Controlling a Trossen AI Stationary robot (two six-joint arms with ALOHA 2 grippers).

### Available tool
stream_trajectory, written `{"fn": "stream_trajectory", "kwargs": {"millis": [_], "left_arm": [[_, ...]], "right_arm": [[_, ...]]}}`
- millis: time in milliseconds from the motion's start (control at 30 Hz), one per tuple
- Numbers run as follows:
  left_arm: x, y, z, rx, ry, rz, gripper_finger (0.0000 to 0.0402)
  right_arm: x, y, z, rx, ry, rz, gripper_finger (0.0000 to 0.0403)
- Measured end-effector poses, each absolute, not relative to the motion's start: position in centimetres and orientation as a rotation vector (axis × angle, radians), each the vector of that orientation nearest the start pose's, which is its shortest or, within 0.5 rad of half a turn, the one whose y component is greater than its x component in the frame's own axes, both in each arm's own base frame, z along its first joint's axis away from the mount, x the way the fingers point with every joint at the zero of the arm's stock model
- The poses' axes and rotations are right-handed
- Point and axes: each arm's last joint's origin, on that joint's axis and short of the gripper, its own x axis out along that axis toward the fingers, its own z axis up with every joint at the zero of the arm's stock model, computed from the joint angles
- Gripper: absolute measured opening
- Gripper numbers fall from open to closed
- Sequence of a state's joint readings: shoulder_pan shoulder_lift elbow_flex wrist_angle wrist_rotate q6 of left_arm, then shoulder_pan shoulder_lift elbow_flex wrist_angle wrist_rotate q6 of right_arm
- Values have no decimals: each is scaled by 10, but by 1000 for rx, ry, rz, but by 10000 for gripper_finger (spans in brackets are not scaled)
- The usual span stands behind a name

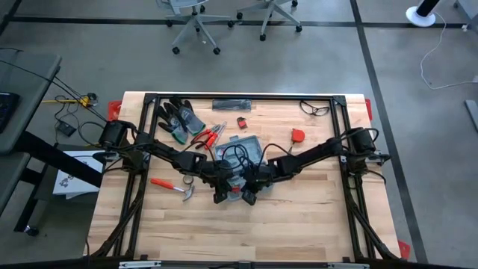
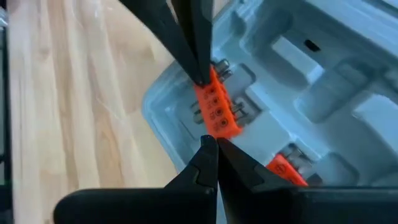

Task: Prefit tool cases
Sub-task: Put the screwdriver bit set into the gray prefit tool case

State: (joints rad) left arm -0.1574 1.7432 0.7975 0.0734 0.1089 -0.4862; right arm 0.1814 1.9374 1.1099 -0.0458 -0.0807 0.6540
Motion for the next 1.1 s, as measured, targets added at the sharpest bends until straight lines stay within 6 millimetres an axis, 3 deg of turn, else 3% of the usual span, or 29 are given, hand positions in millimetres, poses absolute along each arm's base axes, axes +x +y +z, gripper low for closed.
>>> {"fn": "stream_trajectory", "kwargs": {"millis": [467,1100], "left_arm": [[315,-53,126,-430,911,-21,0],[315,-55,126,-451,913,-19,0]], "right_arm": [[380,77,135,566,922,-23,0],[383,66,129,567,919,-61,0]]}}
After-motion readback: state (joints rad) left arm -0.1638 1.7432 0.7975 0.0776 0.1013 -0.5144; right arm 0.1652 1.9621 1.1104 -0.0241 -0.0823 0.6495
